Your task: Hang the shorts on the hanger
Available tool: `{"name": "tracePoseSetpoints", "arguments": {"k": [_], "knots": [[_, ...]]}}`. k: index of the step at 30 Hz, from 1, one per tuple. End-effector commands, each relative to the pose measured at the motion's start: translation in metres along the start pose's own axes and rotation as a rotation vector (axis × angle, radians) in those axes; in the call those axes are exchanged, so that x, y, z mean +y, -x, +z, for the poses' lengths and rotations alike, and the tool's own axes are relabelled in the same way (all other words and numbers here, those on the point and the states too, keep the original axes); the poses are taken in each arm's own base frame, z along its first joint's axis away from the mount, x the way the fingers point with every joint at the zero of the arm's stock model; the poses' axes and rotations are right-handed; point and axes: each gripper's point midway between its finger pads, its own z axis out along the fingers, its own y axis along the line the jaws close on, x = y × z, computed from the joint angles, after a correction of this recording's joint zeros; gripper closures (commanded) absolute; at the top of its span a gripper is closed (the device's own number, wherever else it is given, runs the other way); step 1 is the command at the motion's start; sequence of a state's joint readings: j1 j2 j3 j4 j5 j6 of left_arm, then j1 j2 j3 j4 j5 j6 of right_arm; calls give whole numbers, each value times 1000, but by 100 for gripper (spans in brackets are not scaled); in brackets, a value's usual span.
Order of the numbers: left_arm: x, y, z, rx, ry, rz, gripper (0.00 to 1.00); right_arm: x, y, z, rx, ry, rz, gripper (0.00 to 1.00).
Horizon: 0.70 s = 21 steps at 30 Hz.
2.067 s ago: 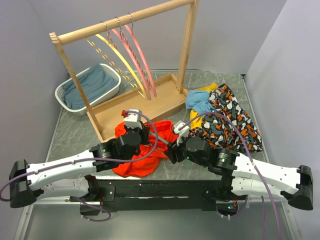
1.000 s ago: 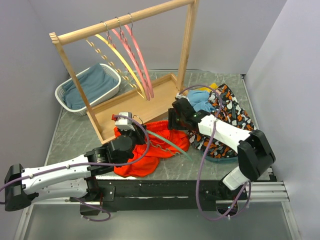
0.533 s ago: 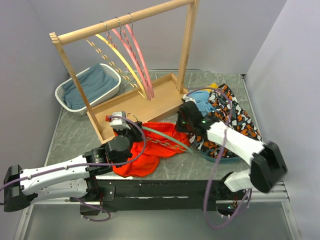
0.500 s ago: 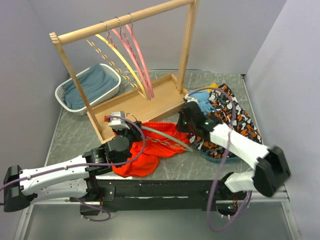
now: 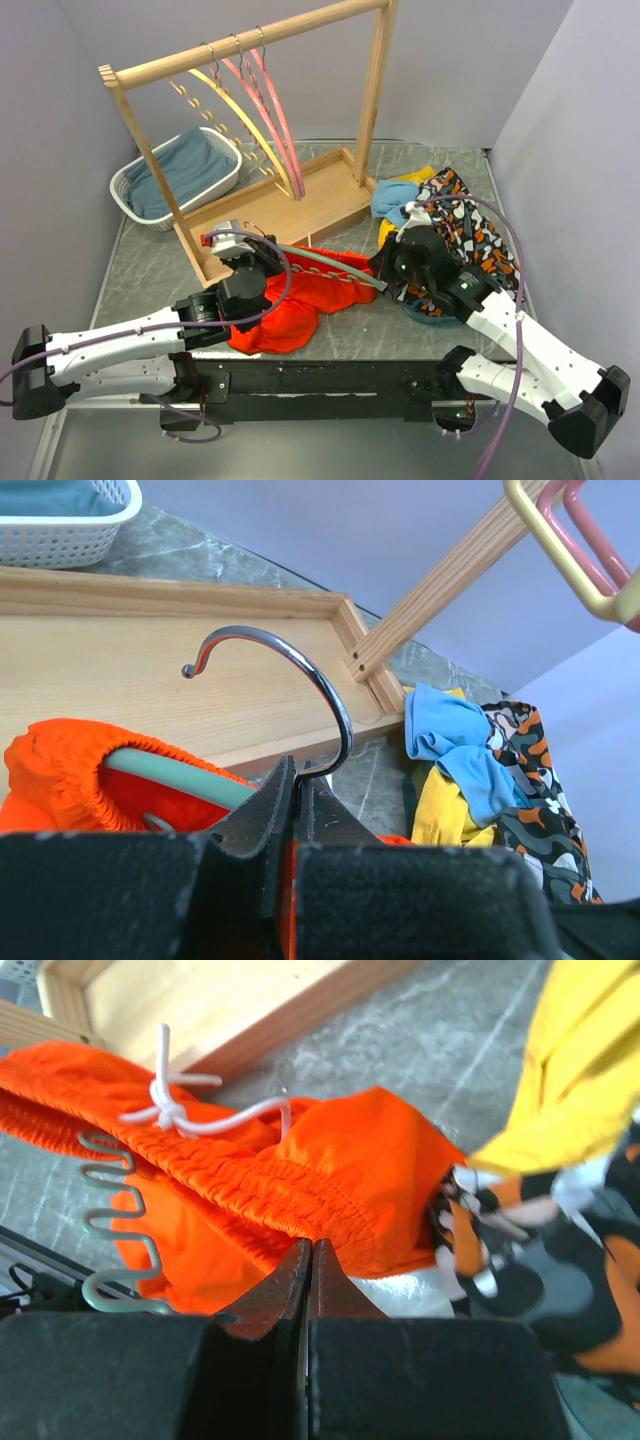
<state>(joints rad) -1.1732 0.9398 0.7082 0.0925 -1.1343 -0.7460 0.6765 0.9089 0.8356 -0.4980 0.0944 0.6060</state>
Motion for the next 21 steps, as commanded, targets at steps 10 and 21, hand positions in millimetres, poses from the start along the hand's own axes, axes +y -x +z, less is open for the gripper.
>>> {"name": "tracePoseSetpoints", "arguments": {"k": [10, 21], "knots": [[-7, 29, 3, -71, 36, -84, 99, -27, -16, -14, 5, -82, -12, 100], [-2, 30, 5, -70, 66, -92, 99, -27, -15, -15, -4, -81, -5, 100]]}}
